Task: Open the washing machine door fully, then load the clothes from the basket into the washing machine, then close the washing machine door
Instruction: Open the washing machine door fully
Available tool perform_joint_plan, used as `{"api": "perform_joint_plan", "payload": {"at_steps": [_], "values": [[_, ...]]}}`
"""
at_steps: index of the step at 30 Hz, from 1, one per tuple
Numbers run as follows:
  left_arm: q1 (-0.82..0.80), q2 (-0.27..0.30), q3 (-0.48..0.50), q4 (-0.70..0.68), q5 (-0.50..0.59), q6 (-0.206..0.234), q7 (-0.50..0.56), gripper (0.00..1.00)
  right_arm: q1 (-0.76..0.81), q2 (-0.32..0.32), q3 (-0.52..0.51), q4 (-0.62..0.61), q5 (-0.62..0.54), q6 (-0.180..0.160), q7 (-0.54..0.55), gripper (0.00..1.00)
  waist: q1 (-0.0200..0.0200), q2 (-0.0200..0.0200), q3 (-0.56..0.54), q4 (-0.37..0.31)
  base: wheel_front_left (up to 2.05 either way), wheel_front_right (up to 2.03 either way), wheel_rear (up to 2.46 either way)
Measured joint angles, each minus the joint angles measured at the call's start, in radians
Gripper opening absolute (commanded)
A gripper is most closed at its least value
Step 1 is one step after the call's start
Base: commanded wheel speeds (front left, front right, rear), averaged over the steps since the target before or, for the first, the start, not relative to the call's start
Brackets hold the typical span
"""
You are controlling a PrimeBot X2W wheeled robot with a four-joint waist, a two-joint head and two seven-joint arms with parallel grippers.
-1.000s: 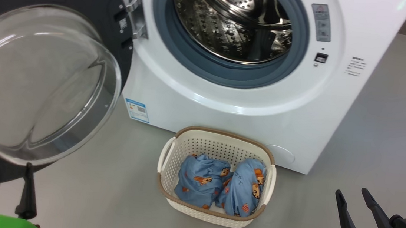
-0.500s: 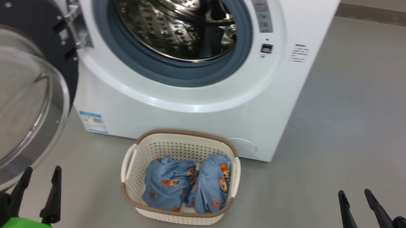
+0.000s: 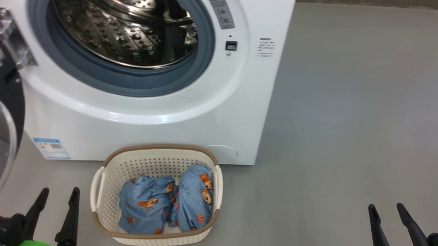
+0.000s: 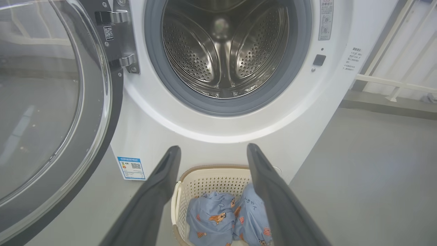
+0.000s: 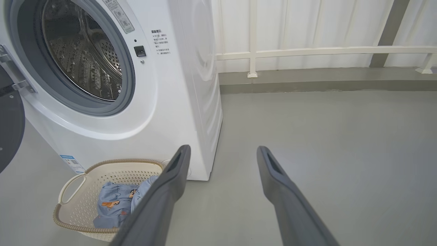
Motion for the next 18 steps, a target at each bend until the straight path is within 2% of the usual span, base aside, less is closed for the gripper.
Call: {"api": "perform_joint_plan", "payload": {"at_steps": [7, 18], "values": [[0.004, 0.0, -0.009, 0.002, -0.021, 0.0, 0.0, 1.0, 0.0, 0.0, -0.004, 0.0, 0.0, 0.0, 0.0, 1.0, 0.0, 0.0, -0.01, -0.045, 0.0, 0.0, 0.0], [0.022, 0.003, -0.01, 0.003, -0.027, 0.0, 0.0, 1.0, 0.001, 0.005, -0.006, -0.002, 0.0, 0.0, 0.0, 1.0, 0.0, 0.0, -0.019, -0.059, 0.0, 0.0, 0.0]]}}
